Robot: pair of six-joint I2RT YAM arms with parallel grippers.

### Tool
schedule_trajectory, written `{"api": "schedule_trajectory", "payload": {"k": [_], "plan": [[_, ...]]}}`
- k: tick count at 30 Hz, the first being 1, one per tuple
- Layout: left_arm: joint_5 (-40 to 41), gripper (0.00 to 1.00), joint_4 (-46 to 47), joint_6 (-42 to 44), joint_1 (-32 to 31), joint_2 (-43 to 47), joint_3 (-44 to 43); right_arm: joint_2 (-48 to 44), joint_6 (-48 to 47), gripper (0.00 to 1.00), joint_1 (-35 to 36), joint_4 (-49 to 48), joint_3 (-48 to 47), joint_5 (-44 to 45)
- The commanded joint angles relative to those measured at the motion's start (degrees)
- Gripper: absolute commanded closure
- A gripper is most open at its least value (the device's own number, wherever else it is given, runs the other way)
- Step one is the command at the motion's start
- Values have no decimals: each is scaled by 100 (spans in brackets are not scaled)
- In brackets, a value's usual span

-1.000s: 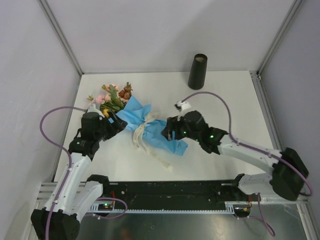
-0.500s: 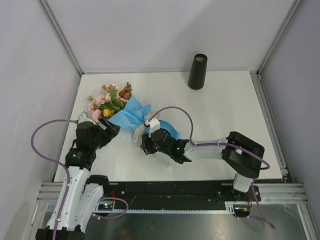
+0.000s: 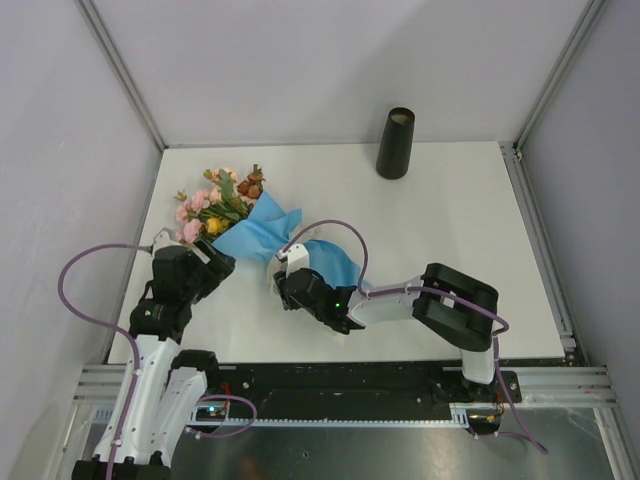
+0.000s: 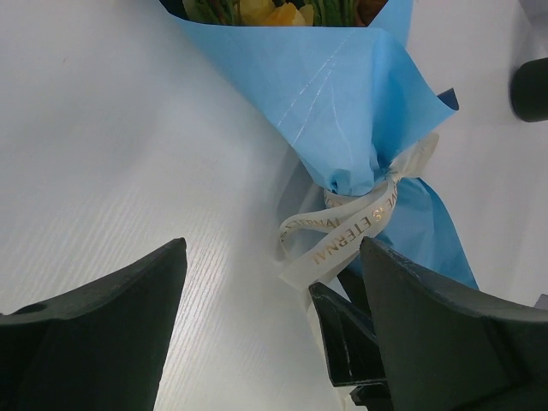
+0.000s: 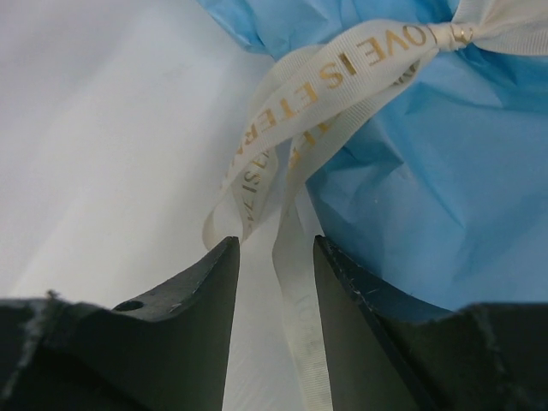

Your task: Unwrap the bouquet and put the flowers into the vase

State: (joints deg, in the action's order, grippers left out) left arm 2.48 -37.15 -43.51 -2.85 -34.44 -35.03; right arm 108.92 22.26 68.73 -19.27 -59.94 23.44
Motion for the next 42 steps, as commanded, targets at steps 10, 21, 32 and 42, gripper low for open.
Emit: {"api": "schedule_trajectory", "payload": {"k": [10,21,32,42], "plan": [[-386,15,208,-511,53,-957,-447,461,-191,61,12,-425,-188,447],[-918,9,1317,-1184,41,-1931,-465,321,-216,98,12,-529,-187,313],[-846,20,2495,-1977,-172,-3182,-375,-442,-61,100,78,-868,286,-283],[-1174,68,3166,-2124,-291,-4036,-536,-718,-65,100,75,-889,614,-286]]}}
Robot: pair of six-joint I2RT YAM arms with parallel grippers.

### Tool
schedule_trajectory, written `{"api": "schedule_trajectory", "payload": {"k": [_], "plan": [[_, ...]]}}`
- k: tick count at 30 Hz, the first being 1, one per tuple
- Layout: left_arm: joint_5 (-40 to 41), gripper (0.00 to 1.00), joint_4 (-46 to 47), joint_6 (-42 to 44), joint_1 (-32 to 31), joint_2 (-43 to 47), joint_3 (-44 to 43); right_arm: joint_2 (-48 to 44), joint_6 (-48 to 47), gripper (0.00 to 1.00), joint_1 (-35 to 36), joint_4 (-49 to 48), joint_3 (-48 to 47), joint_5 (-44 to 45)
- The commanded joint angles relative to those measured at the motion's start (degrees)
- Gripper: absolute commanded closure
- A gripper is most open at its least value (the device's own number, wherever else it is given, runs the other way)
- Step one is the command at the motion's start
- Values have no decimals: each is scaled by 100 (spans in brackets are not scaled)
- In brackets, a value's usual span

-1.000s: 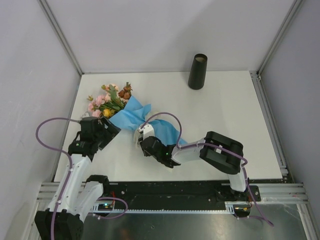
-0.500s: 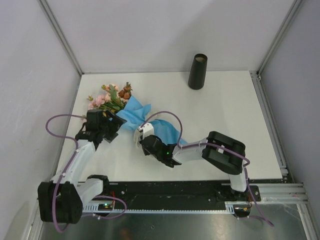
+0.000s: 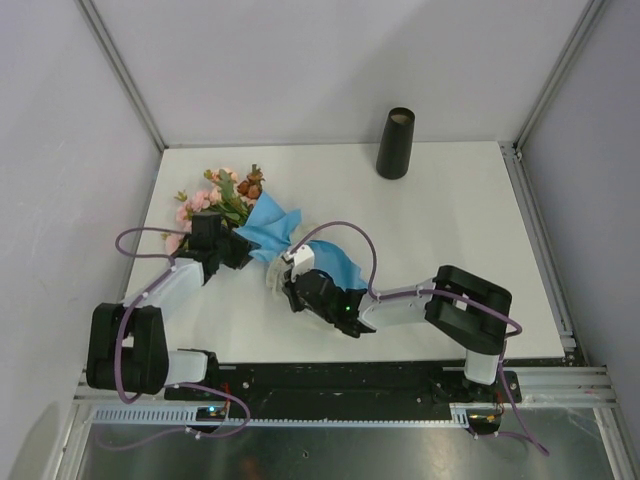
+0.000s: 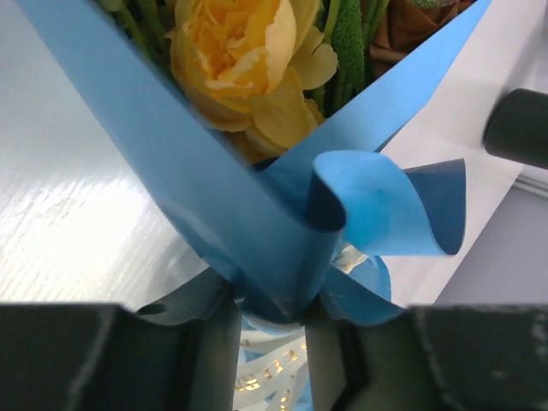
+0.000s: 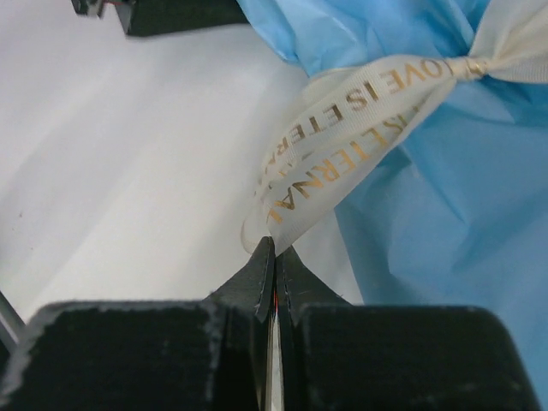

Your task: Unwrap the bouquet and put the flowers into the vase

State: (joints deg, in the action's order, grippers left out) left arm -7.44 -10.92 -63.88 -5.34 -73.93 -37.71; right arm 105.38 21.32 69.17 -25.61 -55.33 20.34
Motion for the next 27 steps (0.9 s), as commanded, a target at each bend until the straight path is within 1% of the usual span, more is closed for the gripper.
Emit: {"api": "schedule_trajectory", "payload": {"k": [1,2,4,6,10,15,18,22,27], "plan": [[-211,76,611,-106,-39,-95,-256,-428,38,100,29,-258,206,81],[-230,83,645,-129,-38,-108,-255,-478,43,100,28,-242,242,127],[-244,93,670,-139,-39,-112,-265,-588,38,100,7,-194,310,240],[-224,98,677,-113,-38,-112,-270,-725,49,100,-29,-148,382,321],[-139,100,620,-8,-39,-92,-245,-1180,136,100,-212,-28,590,321],[-49,100,534,144,-38,-131,-184,-1831,209,100,-522,184,859,121],[-3,100,491,250,-37,-144,-144,-2187,333,100,-715,394,1022,290],[111,100,443,273,-29,-121,-68,-2699,596,100,-1222,893,1194,536],[209,100,275,367,-21,-45,-119,-3400,810,100,-2130,1514,1372,728]]}}
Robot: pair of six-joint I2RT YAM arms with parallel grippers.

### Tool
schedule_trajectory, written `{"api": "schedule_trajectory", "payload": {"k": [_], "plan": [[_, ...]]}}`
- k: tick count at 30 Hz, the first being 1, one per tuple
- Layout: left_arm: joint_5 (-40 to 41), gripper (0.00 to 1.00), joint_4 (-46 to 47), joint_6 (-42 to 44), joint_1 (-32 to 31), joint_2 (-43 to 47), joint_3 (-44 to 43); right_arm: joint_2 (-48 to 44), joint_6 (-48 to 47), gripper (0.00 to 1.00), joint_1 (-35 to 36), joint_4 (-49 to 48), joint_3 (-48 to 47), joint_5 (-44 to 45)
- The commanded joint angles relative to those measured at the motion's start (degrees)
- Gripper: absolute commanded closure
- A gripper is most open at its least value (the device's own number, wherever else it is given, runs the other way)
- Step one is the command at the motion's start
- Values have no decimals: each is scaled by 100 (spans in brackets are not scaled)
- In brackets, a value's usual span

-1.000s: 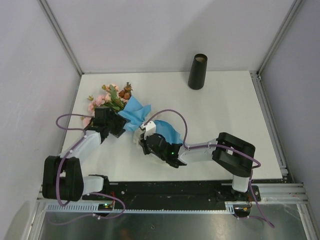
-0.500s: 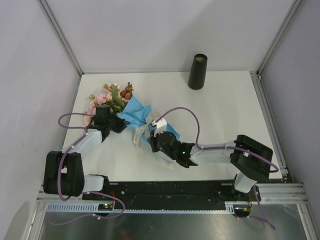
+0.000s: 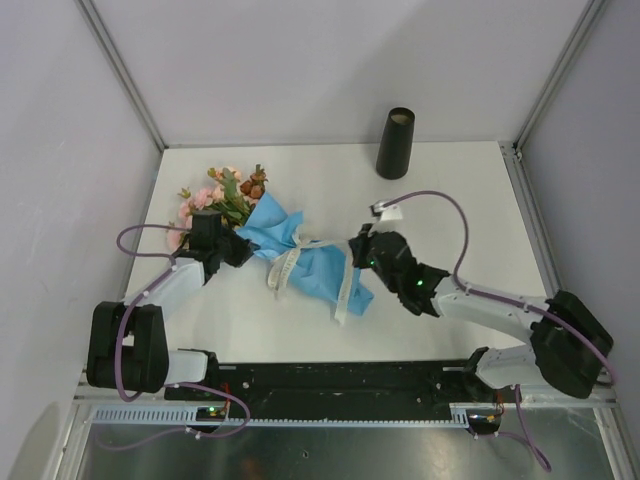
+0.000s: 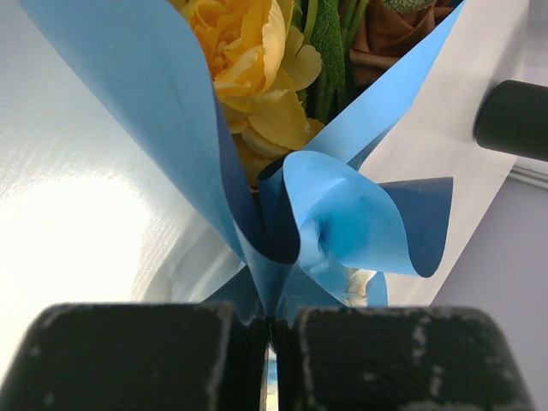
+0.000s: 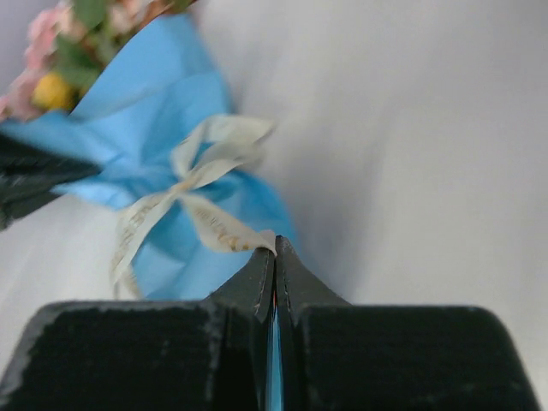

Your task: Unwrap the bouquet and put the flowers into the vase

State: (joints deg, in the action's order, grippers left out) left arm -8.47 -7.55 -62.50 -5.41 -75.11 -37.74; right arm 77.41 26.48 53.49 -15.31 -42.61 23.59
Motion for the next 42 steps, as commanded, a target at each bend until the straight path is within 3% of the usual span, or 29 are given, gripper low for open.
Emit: {"api": "schedule_trajectory", "payload": {"k": [1,20,30,31,36,39,42], "plan": [[351,100,-93,260,-9,105,-131,-717,330,100,-728,577,137,419],[332,100,-414,622,4,230,-194,-1897,573,100,-3891,1006,242,-65],[-8,100,-459,725,5,204,-194,-1384,635,100,-4060,647,135,-1004],[-68,96,-458,728,5,214,-214,-1333,637,98,-4024,685,93,-1167],[-321,47,-531,736,3,386,-257,-1306,724,57,-3419,1255,-154,-1283],[-446,34,-627,790,5,579,-266,-1311,774,44,-2786,1270,-262,-1120],[-613,30,-759,949,12,722,-290,-1027,811,39,-2225,1029,-417,-1062]]}}
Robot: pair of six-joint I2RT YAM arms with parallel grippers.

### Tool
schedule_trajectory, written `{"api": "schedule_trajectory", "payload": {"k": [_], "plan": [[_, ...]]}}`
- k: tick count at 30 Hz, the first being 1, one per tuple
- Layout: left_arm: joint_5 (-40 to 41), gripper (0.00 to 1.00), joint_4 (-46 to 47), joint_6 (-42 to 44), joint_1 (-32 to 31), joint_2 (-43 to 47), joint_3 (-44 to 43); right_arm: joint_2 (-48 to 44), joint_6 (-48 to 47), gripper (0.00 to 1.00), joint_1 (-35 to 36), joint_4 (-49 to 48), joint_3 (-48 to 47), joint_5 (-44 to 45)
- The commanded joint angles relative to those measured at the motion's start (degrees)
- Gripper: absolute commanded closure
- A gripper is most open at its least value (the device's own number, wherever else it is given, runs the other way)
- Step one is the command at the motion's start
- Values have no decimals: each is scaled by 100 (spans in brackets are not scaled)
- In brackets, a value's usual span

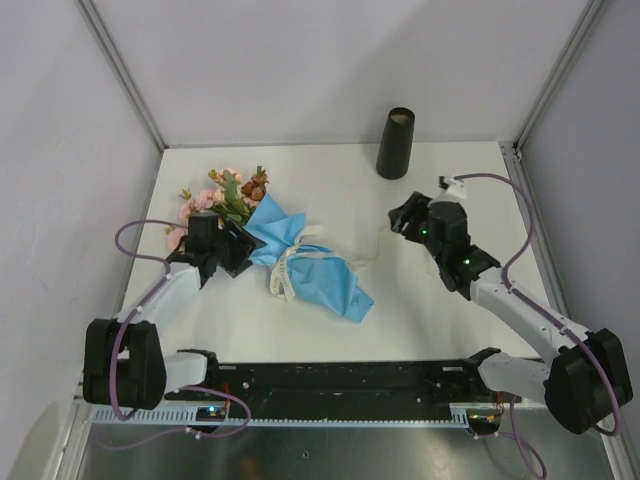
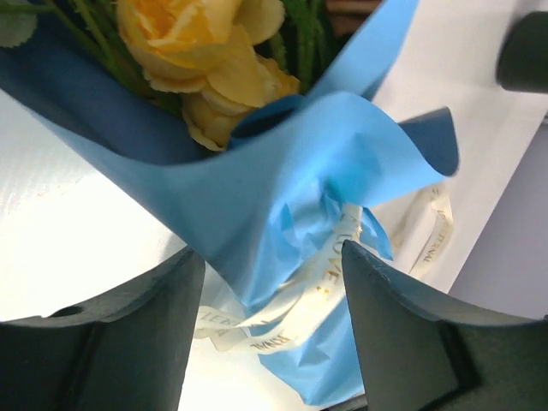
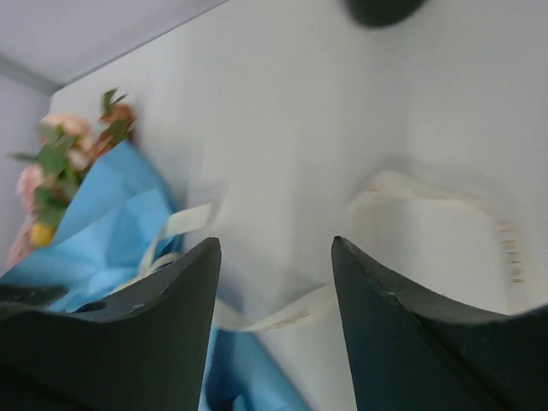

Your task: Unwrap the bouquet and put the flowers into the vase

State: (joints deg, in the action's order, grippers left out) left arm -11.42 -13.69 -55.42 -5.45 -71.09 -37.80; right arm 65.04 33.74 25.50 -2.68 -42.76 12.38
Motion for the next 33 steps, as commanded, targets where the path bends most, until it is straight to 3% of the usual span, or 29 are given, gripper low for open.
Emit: {"api": "schedule_trajectory", "payload": {"k": [1,9,15,22,33], "plan": [[-383,30,-183,303,26,357,-295,347,100,38,753,-392,-449,70],[-959,33,-637,1186,296,267,-361,2128,494,38,1583,-1214,-1328,91],[-1189,36,-897,1481,518,113,-350,3375,1052,40,1739,-1952,-1882,163],[-1351,43,-895,1396,666,-52,-360,4583,1696,34,1726,-1857,-2649,100],[-1427,44,-896,1341,838,-128,-341,5462,3067,25,1706,-1657,-2975,80]]}}
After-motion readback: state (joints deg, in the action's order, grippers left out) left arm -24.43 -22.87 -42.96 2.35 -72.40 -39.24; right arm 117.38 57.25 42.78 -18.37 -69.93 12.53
